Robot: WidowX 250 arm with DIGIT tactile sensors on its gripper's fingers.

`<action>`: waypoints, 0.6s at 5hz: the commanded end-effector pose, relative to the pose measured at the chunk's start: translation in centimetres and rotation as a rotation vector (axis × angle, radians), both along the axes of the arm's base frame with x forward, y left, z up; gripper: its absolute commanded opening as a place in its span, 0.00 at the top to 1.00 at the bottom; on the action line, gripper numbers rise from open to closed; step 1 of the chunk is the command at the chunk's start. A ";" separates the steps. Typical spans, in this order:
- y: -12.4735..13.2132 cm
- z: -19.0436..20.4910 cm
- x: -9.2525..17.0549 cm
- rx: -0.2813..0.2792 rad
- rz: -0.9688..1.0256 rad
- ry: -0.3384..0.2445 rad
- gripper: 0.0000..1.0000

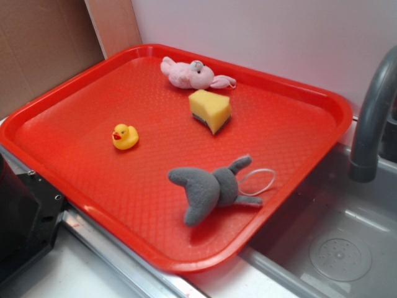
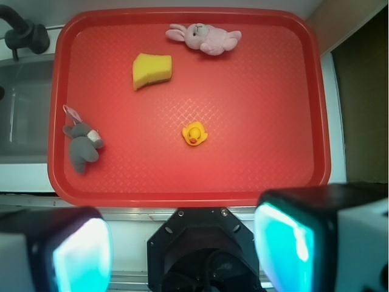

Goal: Grab the gray animal.

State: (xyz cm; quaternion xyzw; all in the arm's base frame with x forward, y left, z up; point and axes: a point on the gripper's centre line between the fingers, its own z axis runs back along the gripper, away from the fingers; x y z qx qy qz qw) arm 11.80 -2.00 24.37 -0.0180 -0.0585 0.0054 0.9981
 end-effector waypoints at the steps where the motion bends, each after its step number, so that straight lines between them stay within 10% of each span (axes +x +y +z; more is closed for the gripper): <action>1: 0.0 0.0 0.0 0.000 0.000 0.000 0.00; 2: -5.0 -4.4 3.0 0.017 -0.162 0.096 0.00; 3: -10.0 -7.6 5.1 0.025 -0.156 0.018 0.00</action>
